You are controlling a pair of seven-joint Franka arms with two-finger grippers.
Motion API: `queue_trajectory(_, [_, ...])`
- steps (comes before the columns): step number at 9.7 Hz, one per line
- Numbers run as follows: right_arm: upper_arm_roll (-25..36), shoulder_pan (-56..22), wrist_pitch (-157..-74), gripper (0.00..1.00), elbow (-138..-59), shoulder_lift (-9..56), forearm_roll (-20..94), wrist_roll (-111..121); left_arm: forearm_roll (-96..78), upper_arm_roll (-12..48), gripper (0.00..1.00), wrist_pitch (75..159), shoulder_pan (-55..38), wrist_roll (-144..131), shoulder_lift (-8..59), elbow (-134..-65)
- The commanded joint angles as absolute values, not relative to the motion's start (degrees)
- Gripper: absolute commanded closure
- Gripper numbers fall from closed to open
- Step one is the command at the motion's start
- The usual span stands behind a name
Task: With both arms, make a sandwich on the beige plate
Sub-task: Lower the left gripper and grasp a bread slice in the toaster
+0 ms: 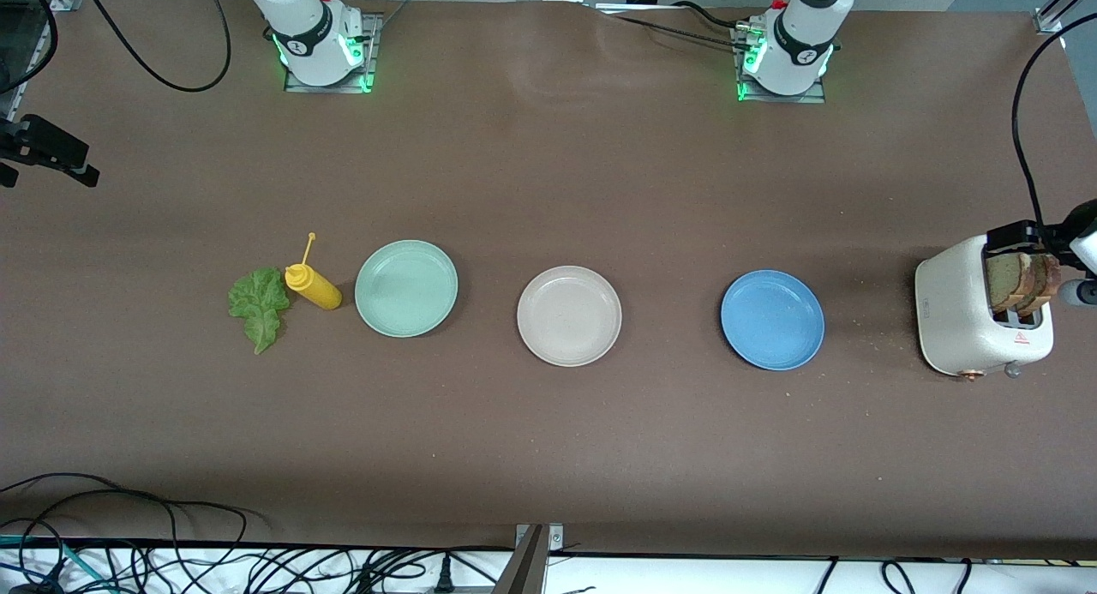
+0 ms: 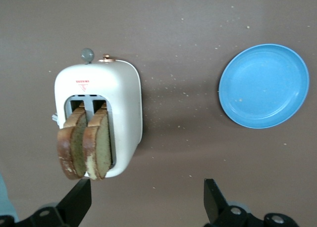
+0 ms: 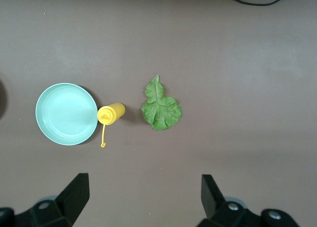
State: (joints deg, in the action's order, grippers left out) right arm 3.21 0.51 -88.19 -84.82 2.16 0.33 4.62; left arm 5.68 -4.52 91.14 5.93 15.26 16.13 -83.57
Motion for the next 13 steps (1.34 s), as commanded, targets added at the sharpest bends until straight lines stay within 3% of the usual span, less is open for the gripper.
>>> queue_trajectory(1, [3.2, 0.5, -87.4, 0.0, -84.7, 1.6, 1.1, 4.3, 6.2, -4.0, 0.0, 92.6, 8.1, 17.2, 17.0, -83.4])
queue_trajectory(5, [3.3, 0.4, -86.8, 0.0, -84.7, 1.6, 1.1, 4.3, 6.2, -3.9, 0.0, 99.1, 11.1, 17.8, 19.9, -84.7])
queue_trajectory(13, [3.3, 0.5, -86.5, 0.0, -84.7, 1.6, 1.1, 4.3, 6.1, -4.1, 0.0, 112.4, 13.5, 17.6, 14.4, -100.8])
